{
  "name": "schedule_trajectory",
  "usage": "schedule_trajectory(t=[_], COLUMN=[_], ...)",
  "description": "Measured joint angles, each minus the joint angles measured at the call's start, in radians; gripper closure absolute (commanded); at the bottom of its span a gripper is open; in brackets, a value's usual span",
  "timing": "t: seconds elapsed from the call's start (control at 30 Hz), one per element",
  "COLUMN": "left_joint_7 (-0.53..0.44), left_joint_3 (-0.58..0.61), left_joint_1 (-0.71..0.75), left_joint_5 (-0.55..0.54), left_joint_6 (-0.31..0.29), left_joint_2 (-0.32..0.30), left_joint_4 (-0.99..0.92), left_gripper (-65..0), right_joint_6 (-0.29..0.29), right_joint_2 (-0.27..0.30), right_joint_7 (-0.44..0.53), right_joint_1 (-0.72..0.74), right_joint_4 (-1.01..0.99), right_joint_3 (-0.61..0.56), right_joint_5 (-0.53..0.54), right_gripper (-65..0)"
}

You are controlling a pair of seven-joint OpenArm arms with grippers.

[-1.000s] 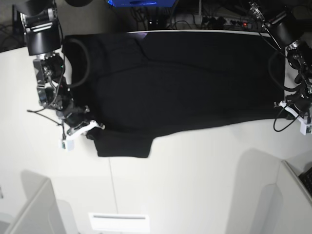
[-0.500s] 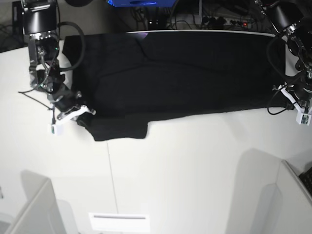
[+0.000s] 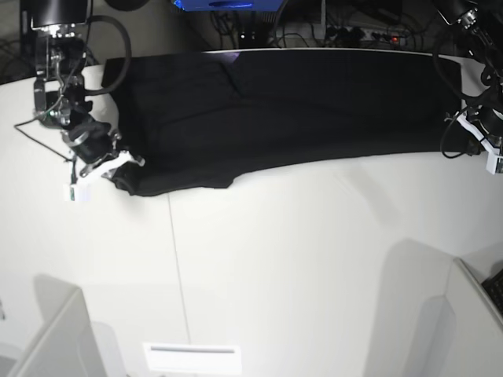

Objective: Fold the T-shirt properly
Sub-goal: 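Lift the hem with both grippers and fold it over toward the collar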

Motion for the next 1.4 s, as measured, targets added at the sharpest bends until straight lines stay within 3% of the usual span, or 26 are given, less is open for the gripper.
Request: schedule_trajectory(t=[0.57, 0.9, 1.4], left_joint_7=[-0.002, -0.005, -0.008], left_joint_3=[-0.058, -0.056, -0.056], left_joint_1=[0.087, 0.129, 0.211], left_joint_5=[-0.039, -0.042, -0.041], left_joint_6=[0.0, 0.0, 0.0], left_joint_2=[-0.014, -0.013, -0.016], left_joint_4=[0.09, 0.091, 0.126], left_gripper=[0.0, 0.0, 0.0], right_joint_6=[-0.001, 0.0, 0.0], right_joint_2=[0.0, 0.0, 0.0], right_joint_7=[0.003, 0.003, 0.004], right_joint_1=[-0.171, -0.266, -0.361], right_joint_4=[0.137, 0.188, 0.234], right_joint_3=[0.0, 0.109, 0.111], right_joint_5=[0.002, 0.171, 0.18], right_gripper=[0.0, 0.0, 0.0])
